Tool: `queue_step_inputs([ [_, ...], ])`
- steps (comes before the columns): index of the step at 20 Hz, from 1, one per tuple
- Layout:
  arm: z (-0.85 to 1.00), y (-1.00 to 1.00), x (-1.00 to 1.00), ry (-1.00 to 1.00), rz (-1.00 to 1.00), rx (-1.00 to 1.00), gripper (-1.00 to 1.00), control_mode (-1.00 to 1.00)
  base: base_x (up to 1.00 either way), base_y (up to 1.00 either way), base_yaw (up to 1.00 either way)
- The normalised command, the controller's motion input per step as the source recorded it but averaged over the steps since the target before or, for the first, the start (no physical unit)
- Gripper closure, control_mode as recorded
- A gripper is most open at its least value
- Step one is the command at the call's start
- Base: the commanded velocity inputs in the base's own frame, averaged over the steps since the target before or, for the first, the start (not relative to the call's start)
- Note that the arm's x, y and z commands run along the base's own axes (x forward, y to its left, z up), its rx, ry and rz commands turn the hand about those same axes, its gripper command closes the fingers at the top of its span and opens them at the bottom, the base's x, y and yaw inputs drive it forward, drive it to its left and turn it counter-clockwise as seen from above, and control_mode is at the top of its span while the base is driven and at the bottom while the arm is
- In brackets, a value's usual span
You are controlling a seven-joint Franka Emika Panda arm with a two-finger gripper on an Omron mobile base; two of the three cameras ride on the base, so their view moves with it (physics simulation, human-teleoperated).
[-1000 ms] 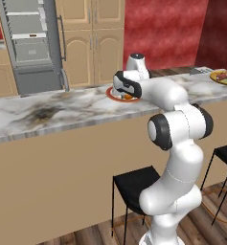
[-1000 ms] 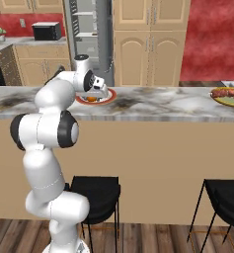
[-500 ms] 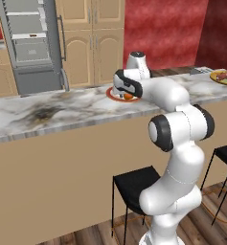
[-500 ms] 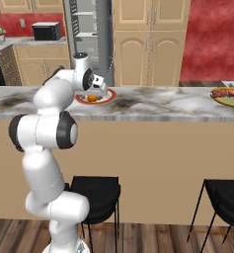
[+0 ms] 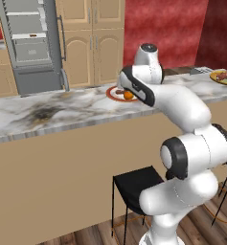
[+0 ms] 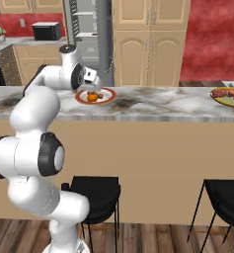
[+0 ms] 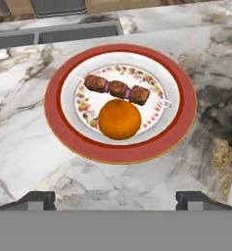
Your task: Pick up the tangerine and peach from the fridge and place one fruit on each plate on the dining counter.
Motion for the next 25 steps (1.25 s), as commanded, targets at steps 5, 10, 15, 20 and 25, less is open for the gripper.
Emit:
queue_step_inputs([
  [5,0.06,0.0,-1.0,-0.01,0.0,0.02,-1.0,-1.0,0.0,0.0,0.0],
  [10,0.0,0.0,-1.0,0.0,-0.01,0.01,-1.0,-1.0,0.0,0.0,0.0],
  [15,0.0,-0.02,-1.0,0.0,-0.05,0.01,-1.0,-1.0,0.0,0.0,0.0],
  [20,0.08,-0.04,-0.88,0.0,-0.05,0.0,-1.0,-1.0,0.0,0.0,0.0],
  [25,0.0,0.0,-0.75,0.0,-0.03,0.0,-1.0,-1.0,0.0,0.0,0.0],
])
